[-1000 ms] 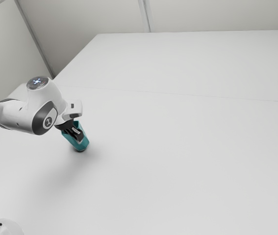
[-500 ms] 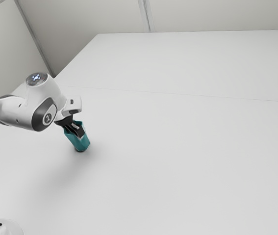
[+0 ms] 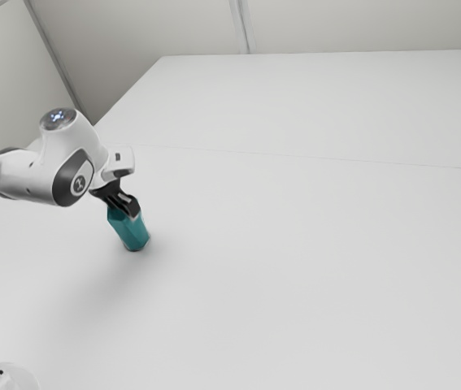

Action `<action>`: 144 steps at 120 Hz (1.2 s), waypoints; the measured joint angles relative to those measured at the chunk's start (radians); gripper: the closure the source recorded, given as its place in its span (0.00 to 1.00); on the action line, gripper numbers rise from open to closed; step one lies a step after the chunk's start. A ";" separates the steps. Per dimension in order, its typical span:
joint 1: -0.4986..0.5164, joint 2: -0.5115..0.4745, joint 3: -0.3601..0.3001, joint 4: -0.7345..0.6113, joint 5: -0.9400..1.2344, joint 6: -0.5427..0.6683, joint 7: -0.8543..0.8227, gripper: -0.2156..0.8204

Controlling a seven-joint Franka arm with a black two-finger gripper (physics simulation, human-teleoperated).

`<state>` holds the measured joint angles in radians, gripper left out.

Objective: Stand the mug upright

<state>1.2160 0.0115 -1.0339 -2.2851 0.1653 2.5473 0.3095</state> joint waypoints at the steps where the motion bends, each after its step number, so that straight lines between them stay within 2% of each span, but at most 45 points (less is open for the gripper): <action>1: 0.000 -0.001 0.000 0.002 -0.002 -0.002 0.000 0.43; 32: 0.008 -0.016 -0.026 0.116 -0.047 -0.067 0.004 0.42; 47: 0.006 -0.020 -0.033 0.282 -0.079 -0.165 0.007 0.40; 53: -0.020 -0.014 -0.016 0.359 -0.100 -0.227 0.007 0.38; 73: -0.325 0.021 0.249 0.573 -0.158 -0.509 -0.020 0.29; 79: -0.445 0.031 0.352 0.617 -0.166 -0.593 -0.037 0.27; 102: -0.917 0.034 0.748 0.703 -0.176 -0.880 -0.111 0.23; 107: -0.998 0.033 0.815 0.707 -0.177 -0.922 -0.125 0.23; 114: -1.064 0.033 0.868 0.710 -0.180 -0.968 -0.142 0.22; 122: -1.101 0.035 0.900 0.713 -0.183 -1.006 -0.160 0.22; 144: -1.078 0.036 0.914 0.717 -0.187 -1.062 -0.201 0.21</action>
<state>0.1378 0.0477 -0.1194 -1.5683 -0.0219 1.4850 0.1090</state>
